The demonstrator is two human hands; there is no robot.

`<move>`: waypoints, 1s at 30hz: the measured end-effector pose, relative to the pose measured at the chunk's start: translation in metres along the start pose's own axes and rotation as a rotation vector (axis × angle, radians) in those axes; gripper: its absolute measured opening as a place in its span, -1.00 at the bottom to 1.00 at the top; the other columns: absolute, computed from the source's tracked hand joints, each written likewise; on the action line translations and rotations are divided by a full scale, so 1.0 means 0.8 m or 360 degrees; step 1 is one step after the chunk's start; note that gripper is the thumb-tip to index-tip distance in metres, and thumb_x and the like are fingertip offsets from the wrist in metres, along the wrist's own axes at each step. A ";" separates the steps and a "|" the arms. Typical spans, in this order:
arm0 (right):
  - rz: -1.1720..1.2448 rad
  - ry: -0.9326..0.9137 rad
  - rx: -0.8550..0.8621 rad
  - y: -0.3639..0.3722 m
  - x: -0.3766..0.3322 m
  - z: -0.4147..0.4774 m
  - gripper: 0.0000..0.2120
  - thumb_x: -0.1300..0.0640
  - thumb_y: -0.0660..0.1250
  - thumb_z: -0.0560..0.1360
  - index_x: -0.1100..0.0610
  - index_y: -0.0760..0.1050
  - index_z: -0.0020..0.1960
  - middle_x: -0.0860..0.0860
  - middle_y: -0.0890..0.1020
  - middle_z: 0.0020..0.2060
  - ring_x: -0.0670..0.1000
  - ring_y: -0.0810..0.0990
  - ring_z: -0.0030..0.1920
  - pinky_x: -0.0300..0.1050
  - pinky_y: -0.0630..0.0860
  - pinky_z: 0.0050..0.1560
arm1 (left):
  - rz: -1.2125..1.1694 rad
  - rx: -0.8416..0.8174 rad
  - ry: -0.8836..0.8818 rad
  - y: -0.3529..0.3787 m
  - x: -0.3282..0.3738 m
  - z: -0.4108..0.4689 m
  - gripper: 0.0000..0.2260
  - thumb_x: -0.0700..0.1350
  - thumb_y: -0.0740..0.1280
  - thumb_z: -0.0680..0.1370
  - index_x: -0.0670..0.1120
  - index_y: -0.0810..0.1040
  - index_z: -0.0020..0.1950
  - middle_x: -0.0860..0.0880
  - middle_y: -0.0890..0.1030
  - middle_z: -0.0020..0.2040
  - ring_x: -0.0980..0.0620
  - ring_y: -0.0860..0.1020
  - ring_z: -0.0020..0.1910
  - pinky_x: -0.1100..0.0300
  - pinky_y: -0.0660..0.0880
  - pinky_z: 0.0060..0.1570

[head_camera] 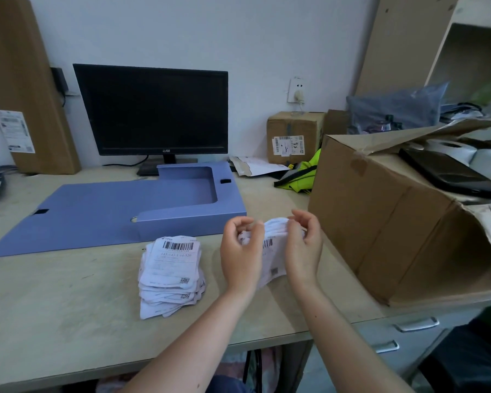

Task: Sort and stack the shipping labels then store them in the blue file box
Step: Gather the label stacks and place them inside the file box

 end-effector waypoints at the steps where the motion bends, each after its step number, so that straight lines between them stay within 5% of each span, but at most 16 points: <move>1: 0.0008 -0.0020 -0.0033 0.002 -0.003 -0.002 -0.84 0.24 0.26 0.53 0.04 0.52 0.05 -0.12 0.59 -0.04 -0.15 0.54 -0.02 -0.32 0.43 -0.03 | -0.0018 -0.0016 0.0020 0.003 0.003 -0.001 -0.93 -0.08 0.40 0.48 -0.01 0.53 -0.10 0.16 0.59 -0.23 0.27 0.53 -0.23 0.39 0.41 -0.19; 4: -0.0038 -0.0103 -0.0103 0.005 -0.007 0.000 -0.86 0.15 0.36 0.50 0.00 0.52 0.04 -0.11 0.60 -0.05 -0.19 0.56 -0.05 -0.36 0.45 -0.05 | 0.0015 -0.0018 0.0150 0.005 0.007 -0.001 -0.92 -0.08 0.40 0.47 0.00 0.52 -0.14 0.18 0.59 -0.25 0.26 0.54 -0.22 0.41 0.41 -0.19; 8: -0.0149 -0.0023 -0.0146 0.000 0.006 0.002 -0.96 0.15 0.34 0.47 0.03 0.55 -0.10 -0.09 0.63 -0.13 -0.12 0.58 -0.09 -0.17 0.48 -0.02 | 0.0134 -0.0013 0.0140 -0.003 -0.010 -0.003 -0.81 0.10 0.39 0.48 0.02 0.50 -0.22 0.21 0.57 -0.28 0.21 0.52 -0.25 0.27 0.41 -0.18; 16: -0.0126 -0.0047 -0.0111 0.003 0.003 0.002 -0.80 0.12 0.38 0.49 0.09 0.45 -0.28 -0.11 0.53 -0.35 -0.12 0.48 -0.28 -0.18 0.40 -0.19 | 0.0108 -0.0125 0.0054 -0.001 -0.001 -0.002 -0.61 0.25 0.35 0.42 -0.07 0.40 -0.27 0.16 0.45 -0.40 0.23 0.40 -0.39 0.35 0.32 -0.32; 21: -0.0251 -0.0012 -0.0083 0.004 0.007 0.010 -0.79 0.07 0.35 0.50 0.07 0.48 -0.30 -0.04 0.59 -0.30 -0.06 0.53 -0.22 -0.12 0.44 -0.15 | 0.0072 -0.0368 -0.0073 -0.012 -0.005 -0.009 -0.71 0.00 0.36 0.37 0.05 0.44 0.06 0.15 0.55 -0.03 0.32 0.52 -0.15 0.37 0.45 -0.12; 26: -0.0250 -0.0085 -0.0050 0.000 0.012 0.014 -0.70 0.05 0.32 0.53 0.14 0.45 -0.34 0.00 0.54 -0.36 -0.03 0.49 -0.28 -0.05 0.41 -0.17 | 0.0269 -0.0439 -0.0057 -0.032 -0.021 -0.010 -0.55 -0.41 0.21 0.43 0.14 0.39 0.05 0.10 0.55 -0.01 0.18 0.53 -0.02 0.27 0.49 -0.06; 30: -0.0117 -0.0067 0.0010 0.005 -0.001 0.009 -0.60 0.08 0.24 0.61 0.24 0.41 -0.36 0.00 0.47 -0.44 -0.12 0.41 -0.40 -0.23 0.34 -0.32 | 0.0269 -0.0456 -0.0021 -0.029 -0.014 -0.014 -0.57 -0.47 0.12 0.45 0.02 0.36 0.11 0.15 0.48 0.03 0.35 0.45 0.00 0.49 0.37 -0.05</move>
Point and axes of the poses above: each hand's wrist, its own z-axis towards the middle knuckle, its own y-axis out of the palm, x = y × z, the point moved 2 cm from there along z, towards the middle knuckle
